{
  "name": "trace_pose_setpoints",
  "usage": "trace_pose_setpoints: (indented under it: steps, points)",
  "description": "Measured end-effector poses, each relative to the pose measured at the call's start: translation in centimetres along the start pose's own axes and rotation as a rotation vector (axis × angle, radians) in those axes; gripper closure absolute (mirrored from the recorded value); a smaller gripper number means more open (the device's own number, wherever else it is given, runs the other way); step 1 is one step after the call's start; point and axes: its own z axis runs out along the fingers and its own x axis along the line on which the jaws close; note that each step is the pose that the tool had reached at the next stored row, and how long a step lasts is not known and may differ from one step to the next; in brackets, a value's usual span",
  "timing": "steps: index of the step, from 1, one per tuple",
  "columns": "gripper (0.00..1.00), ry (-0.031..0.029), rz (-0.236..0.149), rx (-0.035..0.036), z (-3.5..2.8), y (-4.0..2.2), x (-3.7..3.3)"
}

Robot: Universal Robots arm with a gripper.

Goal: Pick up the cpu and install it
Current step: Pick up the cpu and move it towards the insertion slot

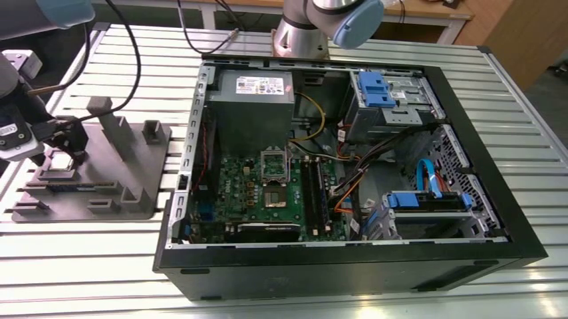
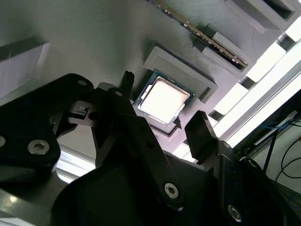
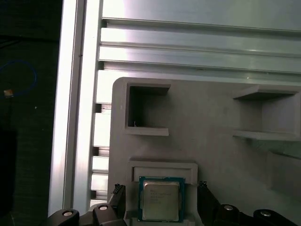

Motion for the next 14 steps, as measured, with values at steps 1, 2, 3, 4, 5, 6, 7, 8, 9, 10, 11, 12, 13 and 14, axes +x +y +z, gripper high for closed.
trace_pose_setpoints:
  steps: [1, 2, 3, 4, 5, 6, 7, 8, 9, 10, 11, 12, 13, 14]
  points:
    - [0.29, 0.0000, 0.000, 0.0000, 0.06, -0.02, 0.01]
    - [0.29, 0.0001, 0.000, 0.0001, 0.11, -0.02, 0.01]
    - [0.29, 0.0002, 0.000, 0.0001, 0.16, -0.03, 0.01]
    - [0.29, 0.0002, 0.000, 0.0001, 0.22, -0.04, 0.01]
    - [0.29, 0.0002, 0.000, 0.0002, 0.27, -0.04, 0.01]
    - [0.29, 0.0002, 0.000, 0.0001, 0.32, -0.04, 0.01]
    - [0.29, 0.0002, 0.000, 0.0002, 0.37, -0.04, 0.01]
    - [0.29, 0.0003, 0.000, 0.0002, 0.39, -0.04, 0.01]
    - [0.29, 0.0003, 0.000, 0.0002, 0.39, -0.04, 0.01]
    - [0.31, 0.0003, 0.000, 0.0003, 0.39, -0.04, 0.01]
    - [0.31, 0.0003, 0.000, 0.0005, 0.40, -0.04, 0.01]
    - [0.37, 0.0003, 0.000, 0.0006, 0.40, -0.04, 0.01]
    - [0.37, 0.0002, 0.000, 0.0006, 0.40, -0.04, 0.01]
    - [0.44, 0.0002, 0.000, 0.0006, 0.41, -0.04, 0.01]
